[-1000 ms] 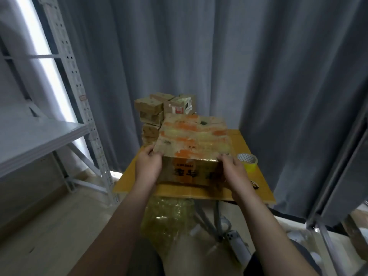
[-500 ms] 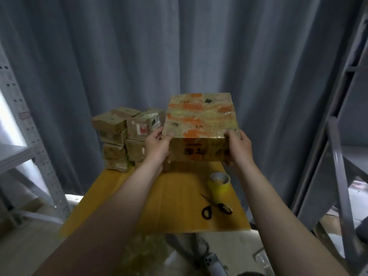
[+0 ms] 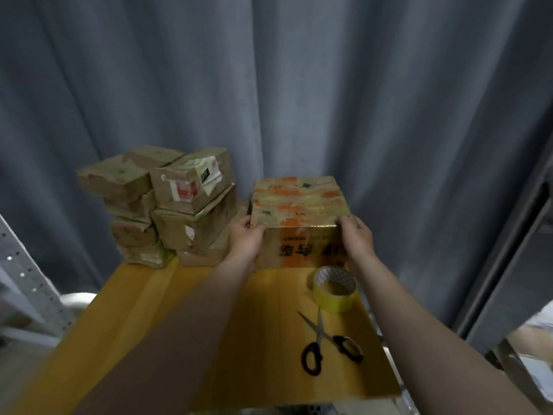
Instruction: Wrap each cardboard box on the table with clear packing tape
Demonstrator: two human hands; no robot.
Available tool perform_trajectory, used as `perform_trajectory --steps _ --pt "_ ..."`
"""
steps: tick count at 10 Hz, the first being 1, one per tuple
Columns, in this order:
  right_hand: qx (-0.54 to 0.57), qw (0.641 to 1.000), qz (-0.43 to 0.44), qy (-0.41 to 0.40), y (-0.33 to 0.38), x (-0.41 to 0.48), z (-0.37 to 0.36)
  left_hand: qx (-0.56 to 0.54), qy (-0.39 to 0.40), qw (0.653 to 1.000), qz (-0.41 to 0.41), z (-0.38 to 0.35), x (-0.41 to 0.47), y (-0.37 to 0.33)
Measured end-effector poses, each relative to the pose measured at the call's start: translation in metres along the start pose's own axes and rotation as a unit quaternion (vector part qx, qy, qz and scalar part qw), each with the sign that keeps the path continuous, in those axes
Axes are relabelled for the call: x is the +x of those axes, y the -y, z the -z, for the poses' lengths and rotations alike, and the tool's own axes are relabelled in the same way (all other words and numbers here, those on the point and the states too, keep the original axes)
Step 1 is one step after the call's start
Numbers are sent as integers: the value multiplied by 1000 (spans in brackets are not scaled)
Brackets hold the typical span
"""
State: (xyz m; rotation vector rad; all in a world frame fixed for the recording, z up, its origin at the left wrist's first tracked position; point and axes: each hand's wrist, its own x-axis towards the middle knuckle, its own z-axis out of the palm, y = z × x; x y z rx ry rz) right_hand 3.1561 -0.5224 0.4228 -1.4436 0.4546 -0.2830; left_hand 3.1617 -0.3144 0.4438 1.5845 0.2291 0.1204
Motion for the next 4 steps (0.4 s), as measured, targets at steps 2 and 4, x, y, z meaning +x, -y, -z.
perform_trajectory --steps 2,4 --pt "-121 990 -9 -79 5 -1 -6 55 18 998 -20 7 -6 -5" --pt "-152 960 231 -34 57 -60 -25 29 49 998 -37 42 -39 -52"
